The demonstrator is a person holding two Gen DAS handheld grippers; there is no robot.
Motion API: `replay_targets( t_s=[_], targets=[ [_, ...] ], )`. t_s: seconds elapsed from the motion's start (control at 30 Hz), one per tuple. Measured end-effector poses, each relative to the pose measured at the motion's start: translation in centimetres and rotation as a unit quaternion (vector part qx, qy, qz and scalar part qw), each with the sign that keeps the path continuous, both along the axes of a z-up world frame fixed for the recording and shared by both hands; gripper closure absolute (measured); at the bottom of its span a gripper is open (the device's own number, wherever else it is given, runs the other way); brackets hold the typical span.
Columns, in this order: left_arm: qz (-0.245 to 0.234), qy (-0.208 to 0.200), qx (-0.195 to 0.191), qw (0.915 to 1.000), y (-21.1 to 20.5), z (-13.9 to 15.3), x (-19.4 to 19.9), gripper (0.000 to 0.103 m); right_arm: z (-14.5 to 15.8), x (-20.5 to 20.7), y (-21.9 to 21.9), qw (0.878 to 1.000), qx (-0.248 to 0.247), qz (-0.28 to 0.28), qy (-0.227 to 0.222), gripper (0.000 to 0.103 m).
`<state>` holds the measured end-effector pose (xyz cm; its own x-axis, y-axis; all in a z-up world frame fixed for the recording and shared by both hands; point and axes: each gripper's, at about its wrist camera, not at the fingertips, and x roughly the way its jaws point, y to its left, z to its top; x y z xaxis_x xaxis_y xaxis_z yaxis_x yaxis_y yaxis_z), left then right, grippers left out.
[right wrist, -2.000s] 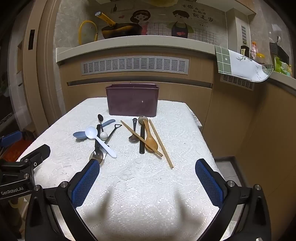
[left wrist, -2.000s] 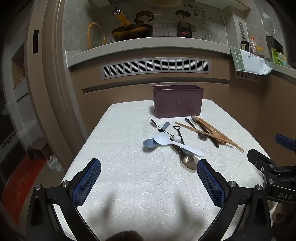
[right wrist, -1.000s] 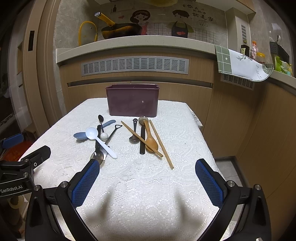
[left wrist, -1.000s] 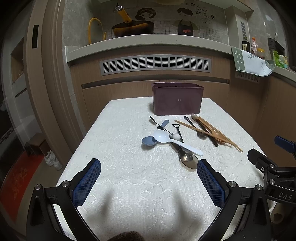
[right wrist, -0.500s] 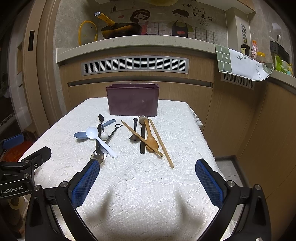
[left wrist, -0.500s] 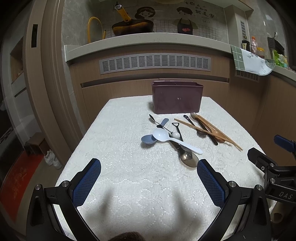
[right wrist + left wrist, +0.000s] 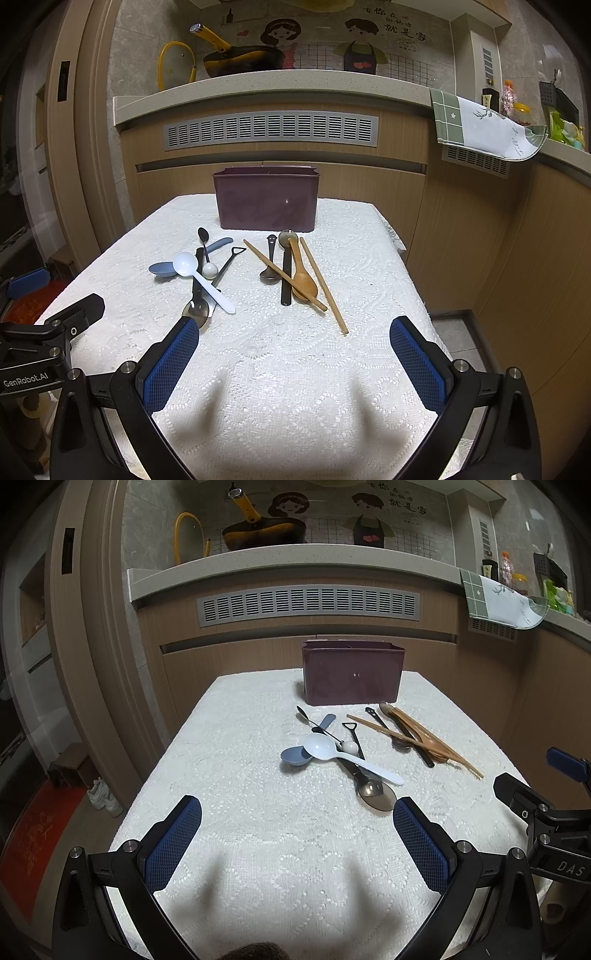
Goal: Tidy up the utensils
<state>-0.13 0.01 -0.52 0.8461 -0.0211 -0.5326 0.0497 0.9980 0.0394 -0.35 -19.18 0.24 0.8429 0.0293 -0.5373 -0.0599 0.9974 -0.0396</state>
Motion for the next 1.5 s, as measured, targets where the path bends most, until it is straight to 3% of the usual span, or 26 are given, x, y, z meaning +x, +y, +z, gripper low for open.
replay_targets(
  t_s=[1.17,1.5],
  targets=[
    [-0.002,0.006,0.001,1.0,0.0,-0.3,-0.2,0.0,-0.1,0.0,0.1,1.0,0.001,0.0,0.001,0.0],
    [-0.01,0.037,0.003,0.9992,-0.1,-0.8,1.9,0.0,-0.6,0.9,-0.1,1.0,0.002,0.005,0.014,0.0]
  ],
)
